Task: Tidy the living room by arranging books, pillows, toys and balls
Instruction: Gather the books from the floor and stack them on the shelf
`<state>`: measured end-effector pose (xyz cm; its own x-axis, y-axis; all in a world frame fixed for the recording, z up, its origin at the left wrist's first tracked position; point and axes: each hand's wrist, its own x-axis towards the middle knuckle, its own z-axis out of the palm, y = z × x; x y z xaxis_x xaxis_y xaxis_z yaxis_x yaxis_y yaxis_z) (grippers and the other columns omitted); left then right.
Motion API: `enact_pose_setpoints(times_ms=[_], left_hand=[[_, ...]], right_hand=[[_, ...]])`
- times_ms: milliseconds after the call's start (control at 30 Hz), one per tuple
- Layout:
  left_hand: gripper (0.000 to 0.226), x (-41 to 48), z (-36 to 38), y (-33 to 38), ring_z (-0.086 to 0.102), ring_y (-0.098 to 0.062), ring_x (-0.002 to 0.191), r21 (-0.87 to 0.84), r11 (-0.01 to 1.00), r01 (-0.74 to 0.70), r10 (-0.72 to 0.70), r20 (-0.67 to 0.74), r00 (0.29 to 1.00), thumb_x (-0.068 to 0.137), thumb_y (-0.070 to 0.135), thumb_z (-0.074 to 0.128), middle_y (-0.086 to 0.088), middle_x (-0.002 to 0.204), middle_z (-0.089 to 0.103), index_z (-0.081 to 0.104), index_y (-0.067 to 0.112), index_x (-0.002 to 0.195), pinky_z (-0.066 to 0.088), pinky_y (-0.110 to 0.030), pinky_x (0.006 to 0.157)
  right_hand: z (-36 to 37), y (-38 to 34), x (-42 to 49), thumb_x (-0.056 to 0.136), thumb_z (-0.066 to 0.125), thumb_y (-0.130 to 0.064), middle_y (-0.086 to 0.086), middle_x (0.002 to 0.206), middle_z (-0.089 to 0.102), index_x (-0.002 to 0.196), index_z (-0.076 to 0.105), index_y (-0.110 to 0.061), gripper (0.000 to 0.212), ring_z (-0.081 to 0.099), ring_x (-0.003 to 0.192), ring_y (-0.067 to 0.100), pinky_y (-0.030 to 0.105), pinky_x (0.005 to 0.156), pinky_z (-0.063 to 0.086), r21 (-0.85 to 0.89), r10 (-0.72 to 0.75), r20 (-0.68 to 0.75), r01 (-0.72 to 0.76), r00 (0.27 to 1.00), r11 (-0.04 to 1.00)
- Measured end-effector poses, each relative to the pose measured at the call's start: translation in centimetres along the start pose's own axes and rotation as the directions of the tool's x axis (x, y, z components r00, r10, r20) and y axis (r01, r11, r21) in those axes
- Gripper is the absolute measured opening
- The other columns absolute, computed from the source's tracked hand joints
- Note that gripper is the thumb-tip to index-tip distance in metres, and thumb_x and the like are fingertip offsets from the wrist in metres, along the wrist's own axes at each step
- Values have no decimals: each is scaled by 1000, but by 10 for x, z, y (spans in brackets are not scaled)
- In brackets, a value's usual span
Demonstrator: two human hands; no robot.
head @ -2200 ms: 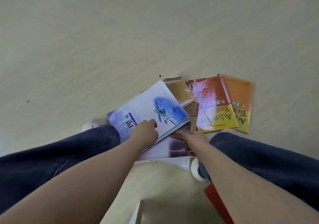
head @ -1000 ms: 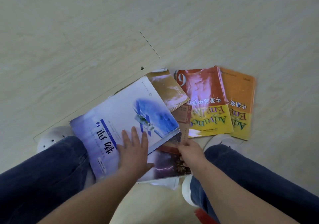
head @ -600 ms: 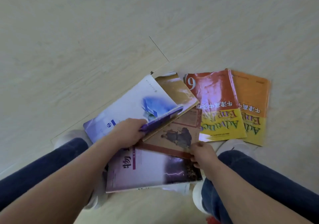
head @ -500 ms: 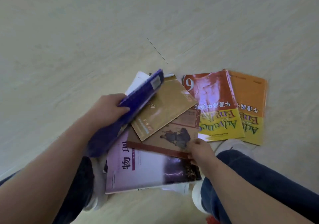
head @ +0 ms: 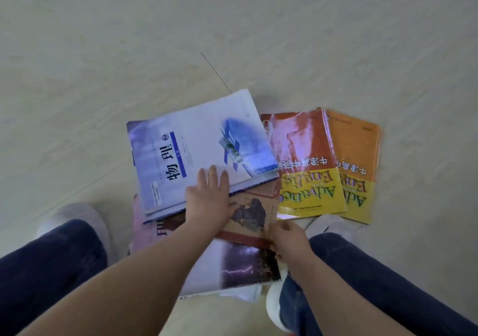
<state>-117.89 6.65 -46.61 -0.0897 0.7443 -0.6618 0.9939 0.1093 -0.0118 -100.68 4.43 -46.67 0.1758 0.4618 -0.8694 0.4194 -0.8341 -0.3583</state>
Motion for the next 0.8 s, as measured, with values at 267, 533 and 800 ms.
enact_pose_setpoints(times_ms=[267, 533, 800], left_hand=[[57, 18, -10, -11, 5, -54, 138, 153, 981, -119, 130, -63, 989, 99, 10, 29, -23, 151, 11, 1, 8, 149, 19, -54, 113], [37, 22, -51, -9, 47, -41, 114, 99, 980, -174, 179, -39, 983, 93, 2, 39, -16, 127, 39, 33, 5, 130, 43, -41, 78], [39, -14, -101, -70, 55, -24, 109, -284, 921, -266, 192, -263, 945, 89, 9, 46, -5, 121, 61, 52, 20, 125, 40, -30, 80]], right_hand=[[2, 0, 10, 87, 47, -13, 5, 71, 55, 78, 55, -13, 13, 48, 66, 21, 29, 59, 37, -9, 21, -51, -21, 998, 1000], [3, -16, -4, 89, 54, -11, 7, 90, 62, 89, 54, -18, 7, 58, 90, 25, 36, 83, 47, 152, 36, 59, -44, 998, 987], [-2, -27, -16, 99, 44, -25, 6, 80, 60, 89, 57, -10, 22, 55, 72, 18, 26, 57, 41, 381, 115, 143, -162, 983, 910]])
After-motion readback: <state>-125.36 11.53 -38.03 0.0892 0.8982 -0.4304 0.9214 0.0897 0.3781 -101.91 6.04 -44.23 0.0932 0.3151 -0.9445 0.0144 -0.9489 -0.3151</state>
